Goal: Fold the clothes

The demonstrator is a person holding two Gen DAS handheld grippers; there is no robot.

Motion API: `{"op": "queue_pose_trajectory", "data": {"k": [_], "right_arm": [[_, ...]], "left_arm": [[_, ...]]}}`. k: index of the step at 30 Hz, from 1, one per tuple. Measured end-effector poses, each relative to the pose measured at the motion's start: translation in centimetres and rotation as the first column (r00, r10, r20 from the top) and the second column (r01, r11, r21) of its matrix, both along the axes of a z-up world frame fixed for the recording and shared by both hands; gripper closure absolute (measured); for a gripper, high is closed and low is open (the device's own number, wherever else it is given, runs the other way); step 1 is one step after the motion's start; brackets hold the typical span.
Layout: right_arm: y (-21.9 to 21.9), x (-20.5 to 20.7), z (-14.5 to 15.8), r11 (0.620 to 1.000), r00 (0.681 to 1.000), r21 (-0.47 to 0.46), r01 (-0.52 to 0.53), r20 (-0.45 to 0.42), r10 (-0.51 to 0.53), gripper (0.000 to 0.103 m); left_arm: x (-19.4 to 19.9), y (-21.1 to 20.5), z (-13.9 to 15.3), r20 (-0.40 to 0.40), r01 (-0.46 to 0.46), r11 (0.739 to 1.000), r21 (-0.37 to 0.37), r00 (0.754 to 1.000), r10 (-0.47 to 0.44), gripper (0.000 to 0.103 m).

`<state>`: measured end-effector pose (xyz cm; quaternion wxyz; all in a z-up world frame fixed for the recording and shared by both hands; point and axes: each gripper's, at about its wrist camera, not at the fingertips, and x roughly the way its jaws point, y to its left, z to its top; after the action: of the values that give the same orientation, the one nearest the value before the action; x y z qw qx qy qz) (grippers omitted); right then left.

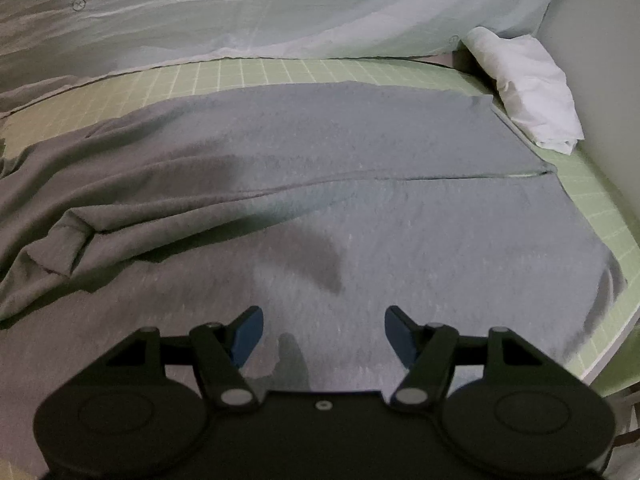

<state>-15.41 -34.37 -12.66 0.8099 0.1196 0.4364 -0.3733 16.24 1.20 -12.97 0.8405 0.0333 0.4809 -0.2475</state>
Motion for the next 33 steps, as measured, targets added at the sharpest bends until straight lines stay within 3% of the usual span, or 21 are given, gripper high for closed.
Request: {"op": "queue_pose_trajectory", "data": {"k": [5, 6, 7, 8, 10, 14, 17, 18, 20, 22, 28, 33], "right_arm": [[0.5, -0.4, -0.1, 1.0, 1.0, 0.006, 0.005, 0.001, -0.005, 0.035], [0.6, -0.4, -0.1, 1.0, 1.0, 0.007, 0.006, 0.001, -0.006, 0.035], [0.6, -0.5, -0.1, 1.0, 1.0, 0.007, 0.007, 0.001, -0.007, 0.035], [0.6, -0.6, -0.1, 1.0, 1.0, 0.009, 0.007, 0.001, -0.007, 0.035], [0.7, -0.6, -0.2, 1.0, 1.0, 0.012, 0.01, 0.003, -0.01, 0.035], [0.8, -0.5, -0.2, 1.0, 1.0, 0.016, 0.004, 0.009, -0.004, 0.035], [1.0, -0.1, -0.2, 1.0, 1.0, 0.015, -0.011, 0.012, 0.01, 0.035], [1.1, 0.0, -0.3, 1.0, 1.0, 0.018, -0.016, 0.011, 0.016, 0.035], [1.3, 0.3, -0.6, 0.999, 0.999, 0.024, -0.033, 0.009, 0.033, 0.035], [1.6, 0.6, -0.7, 0.998, 0.999, 0.027, -0.052, 0.009, 0.052, 0.035], [2.2, 1.6, -0.7, 0.994, 0.994, 0.036, -0.107, 0.022, 0.106, 0.035], [2.8, 2.0, -0.4, 0.989, 0.99, 0.048, -0.139, 0.035, 0.137, 0.033]], "left_arm": [[-0.9, -0.2, -0.4, -0.022, 0.079, 0.996, 0.044, 0.997, -0.078, 0.06], [-1.0, -0.3, -0.4, -0.015, 0.079, 0.996, 0.052, 0.997, -0.079, 0.065], [-1.1, -0.4, -0.4, -0.008, 0.078, 0.995, 0.059, 0.997, -0.078, 0.084], [-1.1, -0.3, -0.4, -0.003, 0.069, 0.996, 0.059, 0.998, -0.069, 0.089], [-1.1, 0.2, -0.1, 0.014, 0.039, 0.999, 0.027, 0.999, -0.04, 0.095], [-0.7, 3.1, 1.2, 0.101, -0.134, 0.991, 0.023, 0.986, 0.131, 0.095], [0.1, 5.9, 1.3, 0.064, -0.254, 0.966, -0.038, 0.965, 0.256, 0.08], [0.1, 6.5, 1.3, 0.063, -0.283, 0.959, -0.027, 0.957, 0.285, 0.079], [-0.3, 7.1, 1.4, 0.082, -0.315, 0.949, 0.025, 0.947, 0.312, 0.066], [-1.0, 8.0, 1.4, 0.06, -0.32, 0.947, 0.025, 0.946, 0.318, 0.043], [-3.9, 9.2, 0.1, -0.121, -0.351, 0.936, 0.008, 0.929, 0.349, 0.036], [-6.6, 8.2, -0.3, -0.1, -0.293, 0.956, 0.03, 0.95, 0.295, 0.04]]}}
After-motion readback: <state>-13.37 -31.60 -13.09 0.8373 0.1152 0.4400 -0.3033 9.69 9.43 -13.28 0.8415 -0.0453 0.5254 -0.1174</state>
